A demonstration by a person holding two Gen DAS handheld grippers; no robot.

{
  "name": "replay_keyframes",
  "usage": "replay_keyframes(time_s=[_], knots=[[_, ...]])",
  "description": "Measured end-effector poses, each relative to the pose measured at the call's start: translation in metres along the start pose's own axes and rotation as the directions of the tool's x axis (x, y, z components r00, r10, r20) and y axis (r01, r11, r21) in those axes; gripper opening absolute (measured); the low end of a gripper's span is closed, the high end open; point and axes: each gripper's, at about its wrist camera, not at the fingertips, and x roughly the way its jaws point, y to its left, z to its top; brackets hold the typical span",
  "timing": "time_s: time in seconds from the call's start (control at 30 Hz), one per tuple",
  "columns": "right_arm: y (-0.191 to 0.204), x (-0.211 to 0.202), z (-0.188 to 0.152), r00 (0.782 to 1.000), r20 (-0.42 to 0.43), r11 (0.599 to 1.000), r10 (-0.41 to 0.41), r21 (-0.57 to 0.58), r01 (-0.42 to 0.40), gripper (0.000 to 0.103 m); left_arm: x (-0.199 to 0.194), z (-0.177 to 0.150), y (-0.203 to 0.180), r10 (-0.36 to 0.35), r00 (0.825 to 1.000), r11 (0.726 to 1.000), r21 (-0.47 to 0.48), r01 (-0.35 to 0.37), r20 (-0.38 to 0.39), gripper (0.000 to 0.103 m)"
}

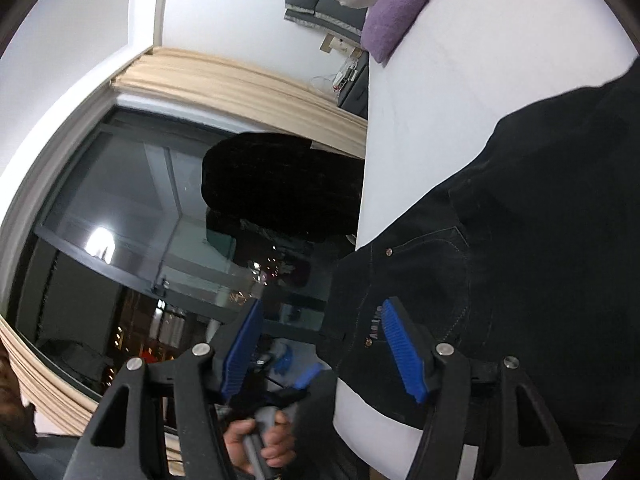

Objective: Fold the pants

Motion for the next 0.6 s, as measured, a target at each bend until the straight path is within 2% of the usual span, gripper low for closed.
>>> replay_keyframes(time_s=[0.1,0.17,0.23,0.3,0.4,0.47,0.6], knots=[[-0.003,-0.001,0.000,1.000,0.027,1.000,0.008,0.022,-0.009,0.066,0.015,0.002,0.010,-0.017,0.999,0.999,-0.052,0.015,-0.032,0.099],[-0.006,-0.004,0.001,0.999,0.032,0.999,0.007,0.032,-0.008,0.066,0.017,0.003,0.008,-0.017,1.000,0.999,-0.033,0.017,-0.013,0.098],[-0.011,-0.009,0.001,0.999,0.039,0.999,0.001,0.050,-0.003,0.066,0.022,0.004,0.009,-0.035,0.999,0.999,-0.032,0.034,-0.016,0.085],[-0.017,-0.010,0.004,0.999,0.047,0.998,-0.006,0.066,0.003,0.066,0.032,0.003,0.012,-0.057,0.998,0.997,-0.050,0.056,-0.036,0.061],[-0.021,-0.011,0.007,0.999,0.049,0.997,-0.019,0.078,0.015,0.066,0.052,-0.002,0.017,-0.052,0.997,0.996,-0.078,0.048,-0.051,0.042],[-0.022,-0.010,0.010,0.999,0.040,0.997,-0.026,0.075,0.023,0.066,0.057,-0.004,0.023,-0.061,0.997,0.992,-0.112,0.054,-0.056,0.031],[-0.027,-0.004,0.020,0.998,0.021,0.995,-0.056,0.084,0.054,0.066,0.063,-0.002,0.034,-0.091,0.994,0.984,-0.160,0.080,-0.062,0.022]])
